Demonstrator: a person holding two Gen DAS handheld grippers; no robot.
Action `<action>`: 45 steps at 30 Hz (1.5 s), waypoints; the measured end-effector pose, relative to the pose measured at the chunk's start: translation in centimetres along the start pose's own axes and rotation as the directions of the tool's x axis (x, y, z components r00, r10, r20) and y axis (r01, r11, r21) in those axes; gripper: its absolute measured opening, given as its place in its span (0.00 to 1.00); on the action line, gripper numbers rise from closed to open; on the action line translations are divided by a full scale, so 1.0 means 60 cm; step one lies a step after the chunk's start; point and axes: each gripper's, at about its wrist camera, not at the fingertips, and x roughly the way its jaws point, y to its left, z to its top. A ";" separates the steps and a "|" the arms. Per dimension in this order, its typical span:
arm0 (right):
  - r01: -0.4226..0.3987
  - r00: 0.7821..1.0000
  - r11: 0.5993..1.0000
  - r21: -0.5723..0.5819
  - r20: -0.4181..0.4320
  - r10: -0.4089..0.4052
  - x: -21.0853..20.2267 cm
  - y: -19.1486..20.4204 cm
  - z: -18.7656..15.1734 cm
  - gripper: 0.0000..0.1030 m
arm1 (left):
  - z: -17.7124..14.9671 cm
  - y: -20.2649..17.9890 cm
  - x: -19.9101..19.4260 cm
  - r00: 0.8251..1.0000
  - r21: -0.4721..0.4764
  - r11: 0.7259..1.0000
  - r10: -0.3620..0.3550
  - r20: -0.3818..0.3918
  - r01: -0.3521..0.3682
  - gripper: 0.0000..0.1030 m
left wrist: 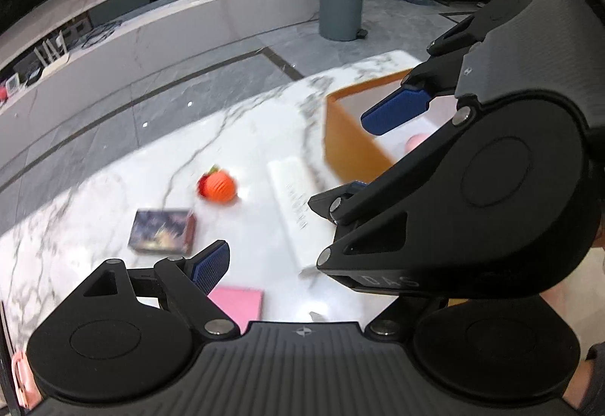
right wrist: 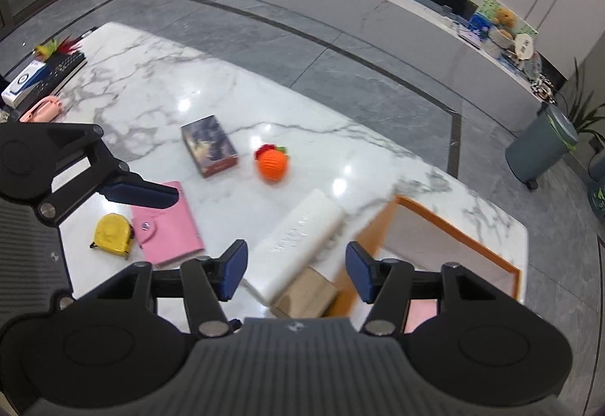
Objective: Organize objects
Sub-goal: 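Move both tools back over the table toward the tape measure and wallet, then grasp the yellow tape measure with the left tool while the right grasps the pink wallet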
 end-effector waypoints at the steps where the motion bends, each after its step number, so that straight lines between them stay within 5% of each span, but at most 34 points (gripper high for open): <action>1: -0.006 1.000 1.000 -0.005 -0.004 0.006 0.008 0.011 0.003 0.61 | -0.007 0.009 0.002 1.000 -0.007 1.000 0.001 -0.004 -0.001 0.99; 15: -0.117 0.989 0.990 -0.074 -0.101 0.109 0.150 0.179 0.023 0.67 | -0.184 0.165 0.024 0.997 -0.160 0.987 0.011 -0.081 -0.024 0.99; 23: -0.156 0.977 0.985 -0.079 -0.158 0.142 0.226 0.236 0.018 0.68 | -0.208 0.205 0.053 0.992 -0.193 0.981 -0.018 -0.124 -0.006 0.99; 26: -0.155 0.977 0.985 -0.073 -0.162 0.141 0.244 0.242 0.018 0.76 | -0.212 0.210 0.063 0.991 -0.199 0.980 -0.024 -0.131 -0.002 0.99; 37: -0.150 0.978 0.988 -0.032 -0.152 0.143 0.283 0.230 0.019 0.81 | -0.211 0.223 0.078 0.997 -0.245 0.970 -0.020 -0.071 0.002 0.99; 45: -0.150 0.977 0.988 -0.049 -0.162 0.140 0.301 0.237 0.013 0.83 | -0.228 0.217 0.091 0.997 -0.226 0.974 -0.011 -0.079 -0.007 0.88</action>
